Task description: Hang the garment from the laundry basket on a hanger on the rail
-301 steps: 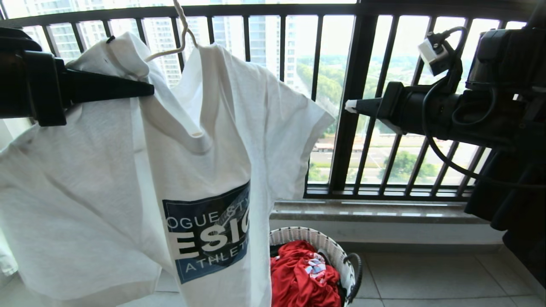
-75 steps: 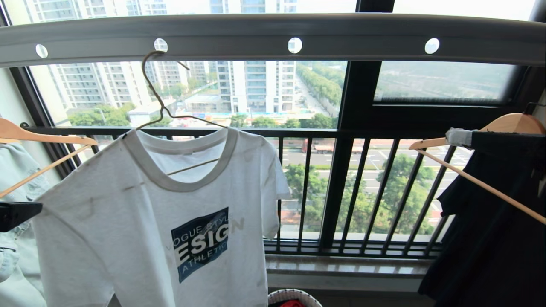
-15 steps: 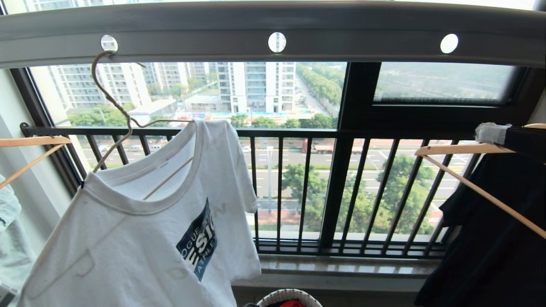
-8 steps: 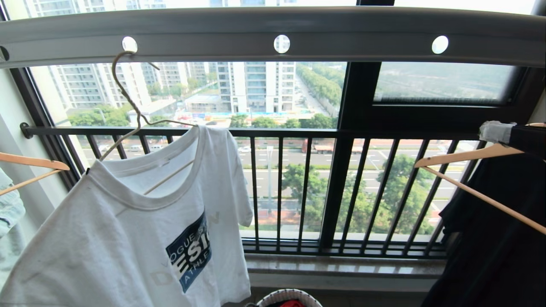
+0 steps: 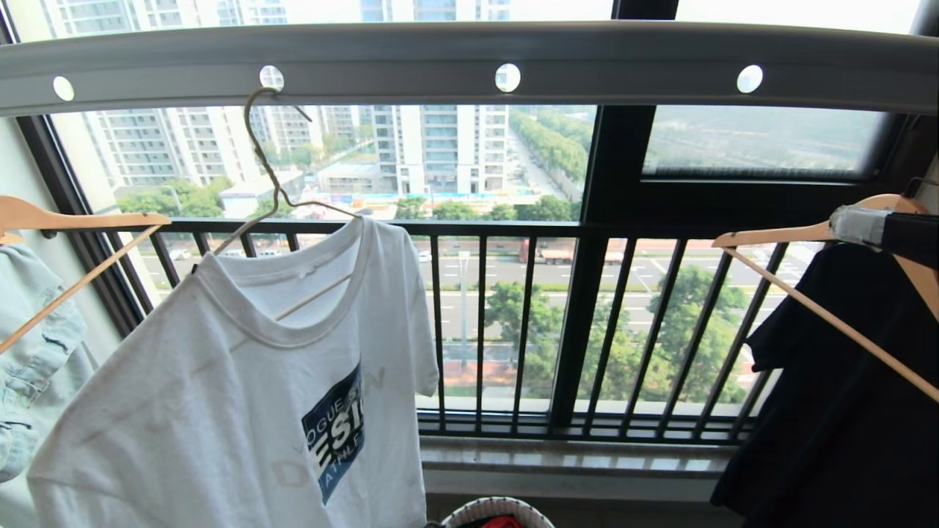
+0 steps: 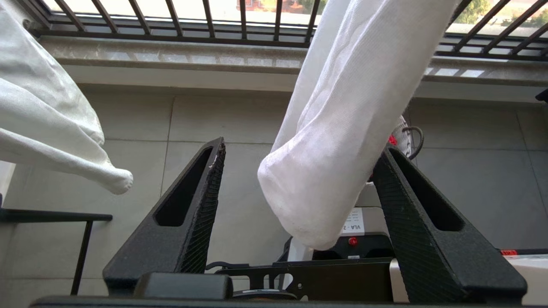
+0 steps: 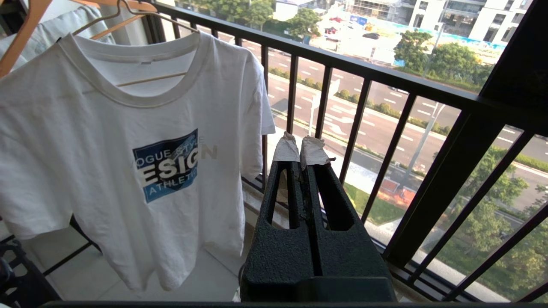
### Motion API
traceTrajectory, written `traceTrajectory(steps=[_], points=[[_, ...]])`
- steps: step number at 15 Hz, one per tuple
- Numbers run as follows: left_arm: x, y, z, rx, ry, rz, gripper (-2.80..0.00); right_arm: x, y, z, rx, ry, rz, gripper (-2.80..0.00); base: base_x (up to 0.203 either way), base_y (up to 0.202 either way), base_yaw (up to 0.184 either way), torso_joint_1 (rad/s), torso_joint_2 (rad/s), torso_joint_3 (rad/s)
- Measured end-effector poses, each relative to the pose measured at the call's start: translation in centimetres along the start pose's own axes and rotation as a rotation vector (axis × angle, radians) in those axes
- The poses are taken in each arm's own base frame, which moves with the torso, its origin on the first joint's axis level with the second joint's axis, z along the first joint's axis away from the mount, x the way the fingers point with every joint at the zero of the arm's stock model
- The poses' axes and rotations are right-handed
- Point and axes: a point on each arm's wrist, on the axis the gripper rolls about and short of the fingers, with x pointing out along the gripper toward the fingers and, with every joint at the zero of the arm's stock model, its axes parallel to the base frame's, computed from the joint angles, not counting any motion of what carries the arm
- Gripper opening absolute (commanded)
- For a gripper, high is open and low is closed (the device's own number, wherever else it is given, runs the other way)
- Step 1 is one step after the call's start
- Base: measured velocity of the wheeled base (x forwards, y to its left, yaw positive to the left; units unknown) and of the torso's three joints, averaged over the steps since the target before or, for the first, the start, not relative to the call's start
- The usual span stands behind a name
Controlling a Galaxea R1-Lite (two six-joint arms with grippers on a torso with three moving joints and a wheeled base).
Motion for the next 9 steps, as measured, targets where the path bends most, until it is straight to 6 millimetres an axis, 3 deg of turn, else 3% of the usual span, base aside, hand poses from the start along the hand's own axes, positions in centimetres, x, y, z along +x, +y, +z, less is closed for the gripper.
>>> traceTrajectory(steps=[2, 3, 4, 9], points=[[-2.0, 0.2, -0.5, 0.001, -0.052, -0.004, 0.00, -0.2, 0.0, 0.1, -0.001, -0.005, 0.000, -2.80, 0.000, 0.000, 0.000, 0.000, 0.00, 0.000], [-3.0, 0.4, -0.9, 0.000, -0.077, -0.007, -2.29, -0.2, 0.0, 0.1, -0.001, -0.008, 0.000, -2.80, 0.000, 0.000, 0.000, 0.000, 0.00, 0.000], [-3.7, 0.5, -1.4, 0.000, -0.096, -0.009, -2.80, -0.3, 0.1, 0.1, -0.002, -0.011, 0.001, -2.80, 0.000, 0.000, 0.000, 0.000, 0.00, 0.000], [-6.3, 0.9, -2.3, -0.027, -0.237, -0.031, -2.80, -0.7, 0.1, 0.3, -0.018, -0.023, 0.001, -2.80, 0.000, 0.000, 0.000, 0.000, 0.00, 0.000]])
